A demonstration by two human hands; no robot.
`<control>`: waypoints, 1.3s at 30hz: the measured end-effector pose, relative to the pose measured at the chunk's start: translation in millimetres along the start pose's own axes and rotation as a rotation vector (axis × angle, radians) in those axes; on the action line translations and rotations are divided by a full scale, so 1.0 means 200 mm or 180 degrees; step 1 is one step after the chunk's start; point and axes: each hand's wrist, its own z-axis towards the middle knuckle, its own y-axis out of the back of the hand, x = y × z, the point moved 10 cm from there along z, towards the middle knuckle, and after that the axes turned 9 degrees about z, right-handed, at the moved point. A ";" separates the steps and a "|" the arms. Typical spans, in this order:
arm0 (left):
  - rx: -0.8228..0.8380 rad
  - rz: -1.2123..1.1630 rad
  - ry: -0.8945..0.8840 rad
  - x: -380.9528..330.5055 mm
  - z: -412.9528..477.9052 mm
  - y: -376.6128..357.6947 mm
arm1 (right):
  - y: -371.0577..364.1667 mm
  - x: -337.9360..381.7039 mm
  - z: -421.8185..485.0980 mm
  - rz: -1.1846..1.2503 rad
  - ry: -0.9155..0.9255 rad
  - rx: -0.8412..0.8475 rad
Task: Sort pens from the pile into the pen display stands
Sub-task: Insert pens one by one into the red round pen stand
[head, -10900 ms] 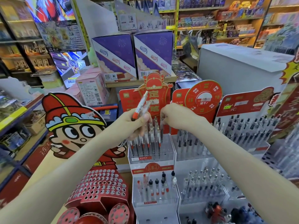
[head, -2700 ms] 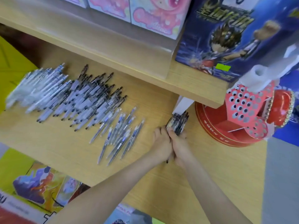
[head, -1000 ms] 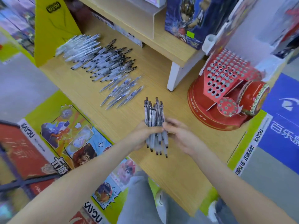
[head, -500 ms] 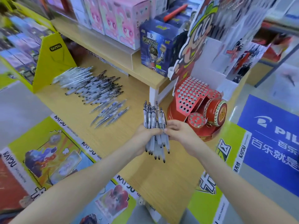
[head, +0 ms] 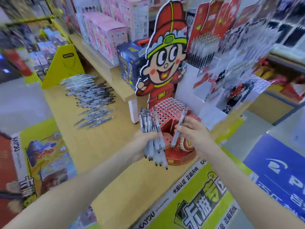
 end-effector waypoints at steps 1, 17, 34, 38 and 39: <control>-0.0060 -0.0163 0.0055 0.00 0.00 -0.02 | 0.03 0.03 0.03 0.0076 0.0018 -0.0009; -0.0581 -0.0829 0.0361 -0.02 0.32 0.11 | -0.04 0.25 0.70 -0.1040 0.0721 0.0168; -0.0506 -0.1224 0.0506 -0.06 0.40 0.03 | -0.24 0.19 0.91 -0.2546 0.0986 0.1256; -0.0544 -0.1179 0.0467 -0.06 0.40 0.05 | -0.29 0.11 0.90 -0.2898 0.0938 0.1391; -0.0530 -0.1152 0.0437 -0.07 0.39 0.06 | -0.29 0.11 0.89 -0.2923 0.0969 0.1335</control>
